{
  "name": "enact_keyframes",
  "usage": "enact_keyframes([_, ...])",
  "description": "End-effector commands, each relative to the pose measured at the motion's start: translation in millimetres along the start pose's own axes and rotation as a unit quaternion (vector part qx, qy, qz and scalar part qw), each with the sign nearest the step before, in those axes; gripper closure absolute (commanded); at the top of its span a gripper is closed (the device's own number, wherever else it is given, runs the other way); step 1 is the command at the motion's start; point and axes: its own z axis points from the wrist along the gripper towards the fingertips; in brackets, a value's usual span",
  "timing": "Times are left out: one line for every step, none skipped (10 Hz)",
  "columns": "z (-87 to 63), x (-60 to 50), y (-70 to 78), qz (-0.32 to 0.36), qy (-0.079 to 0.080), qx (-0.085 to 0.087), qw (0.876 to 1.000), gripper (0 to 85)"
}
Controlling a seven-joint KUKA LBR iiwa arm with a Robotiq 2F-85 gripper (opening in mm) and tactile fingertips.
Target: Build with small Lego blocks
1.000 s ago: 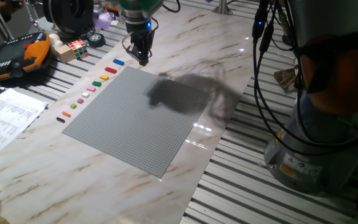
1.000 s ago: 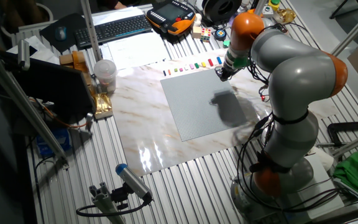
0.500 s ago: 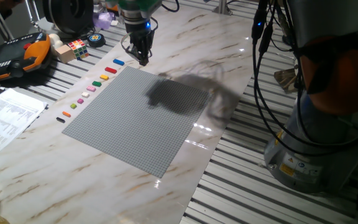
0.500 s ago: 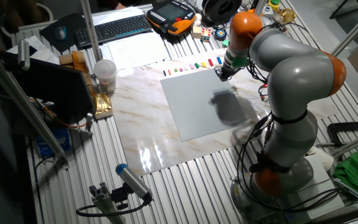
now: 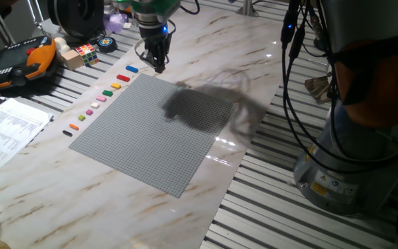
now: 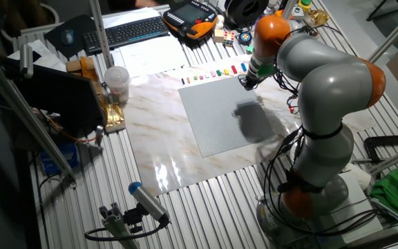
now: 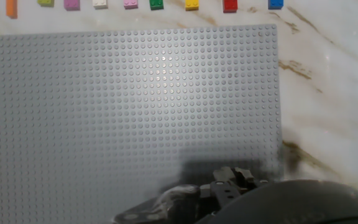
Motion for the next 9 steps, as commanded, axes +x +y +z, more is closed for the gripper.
enact_keyframes([1.8, -3.7, -0.7, -0.001, -0.001, -0.001, 1.000, 84.3])
enact_keyframes([4.8, -10.3, -3.0, -0.003, 0.000, -0.008, 1.000, 84.3])
enact_keyframes([10.6, -18.6, -5.7, -0.004, 0.001, -0.016, 1.000, 84.3])
enact_keyframes([14.3, -22.6, -6.4, -0.004, 0.000, -0.017, 1.000, 84.3])
enact_keyframes([16.7, -26.0, -7.0, -0.004, -0.004, -0.015, 1.000, 84.3])
enact_keyframes([19.2, -31.8, -10.0, -0.003, -0.004, -0.016, 1.000, 84.3])
enact_keyframes([21.0, -36.2, -12.4, -0.003, -0.002, -0.018, 1.000, 84.3])
enact_keyframes([24.2, -38.9, -12.6, -0.003, -0.002, -0.017, 1.000, 84.3])
enact_keyframes([28.2, -41.3, -12.5, -0.002, -0.002, -0.017, 1.000, 84.3])
